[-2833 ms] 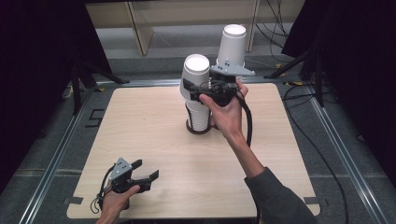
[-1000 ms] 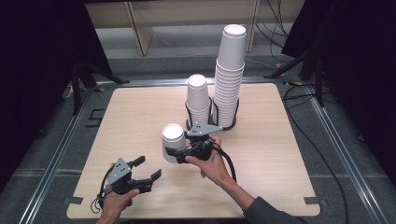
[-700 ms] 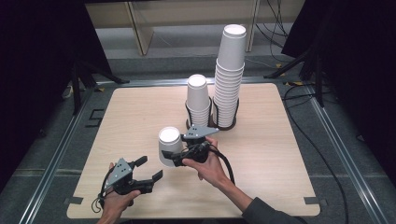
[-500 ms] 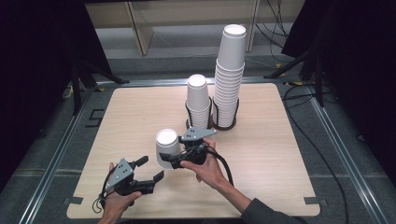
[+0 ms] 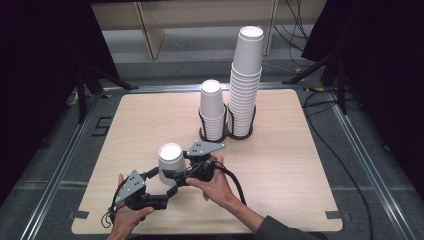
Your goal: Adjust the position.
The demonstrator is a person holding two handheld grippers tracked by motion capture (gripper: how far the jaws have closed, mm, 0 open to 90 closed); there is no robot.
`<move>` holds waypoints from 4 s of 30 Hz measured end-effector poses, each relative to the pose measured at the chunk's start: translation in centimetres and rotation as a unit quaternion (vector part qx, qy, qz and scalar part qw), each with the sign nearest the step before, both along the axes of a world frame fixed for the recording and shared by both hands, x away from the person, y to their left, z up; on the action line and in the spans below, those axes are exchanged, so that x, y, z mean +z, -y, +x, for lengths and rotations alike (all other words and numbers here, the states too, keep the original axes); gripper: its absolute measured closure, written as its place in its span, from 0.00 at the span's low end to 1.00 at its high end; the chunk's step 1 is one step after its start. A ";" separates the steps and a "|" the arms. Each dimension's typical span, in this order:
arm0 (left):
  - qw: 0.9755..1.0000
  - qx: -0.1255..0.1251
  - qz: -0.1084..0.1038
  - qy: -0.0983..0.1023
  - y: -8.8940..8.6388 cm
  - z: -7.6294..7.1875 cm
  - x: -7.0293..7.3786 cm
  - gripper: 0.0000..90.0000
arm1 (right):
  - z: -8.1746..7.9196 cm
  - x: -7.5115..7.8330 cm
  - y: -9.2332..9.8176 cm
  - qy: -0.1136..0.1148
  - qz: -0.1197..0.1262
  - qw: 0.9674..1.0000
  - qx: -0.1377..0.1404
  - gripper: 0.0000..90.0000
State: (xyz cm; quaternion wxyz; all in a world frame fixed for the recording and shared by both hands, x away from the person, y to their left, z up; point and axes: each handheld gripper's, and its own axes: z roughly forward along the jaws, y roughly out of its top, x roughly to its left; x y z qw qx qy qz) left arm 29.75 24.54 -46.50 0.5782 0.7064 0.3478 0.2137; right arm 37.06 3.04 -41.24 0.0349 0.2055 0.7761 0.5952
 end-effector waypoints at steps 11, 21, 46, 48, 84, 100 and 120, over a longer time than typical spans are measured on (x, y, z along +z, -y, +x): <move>1.000 0.005 0.008 0.002 0.2 -0.1 0.0 0.00 | -0.9 -0.2 -0.8 -0.046 0.026 0.999 0.012 0.23; 1.000 0.002 0.010 0.008 0.4 0.0 -0.1 0.00 | -1.1 -0.3 -1.0 -0.044 0.026 0.999 0.012 0.23; 1.000 0.002 0.009 -0.003 0.4 0.0 -0.2 0.02 | -1.9 -0.4 -1.7 -0.053 0.034 0.998 0.026 0.22; 1.000 0.000 0.009 -0.002 0.4 0.0 -0.3 0.03 | -1.8 -0.5 -1.6 -0.046 0.036 0.998 0.020 0.21; 0.991 -0.052 0.117 0.036 1.1 -0.4 0.1 0.12 | 0.3 3.0 1.1 -0.063 -0.051 0.992 0.097 0.22; 0.987 -0.066 0.141 0.035 1.4 -0.7 -0.1 0.12 | 0.2 2.9 1.1 -0.074 -0.089 0.986 0.118 0.24; 0.993 -0.063 0.037 0.091 0.8 -0.8 0.6 0.03 | 1.5 3.5 3.2 -0.129 0.007 0.985 0.114 0.27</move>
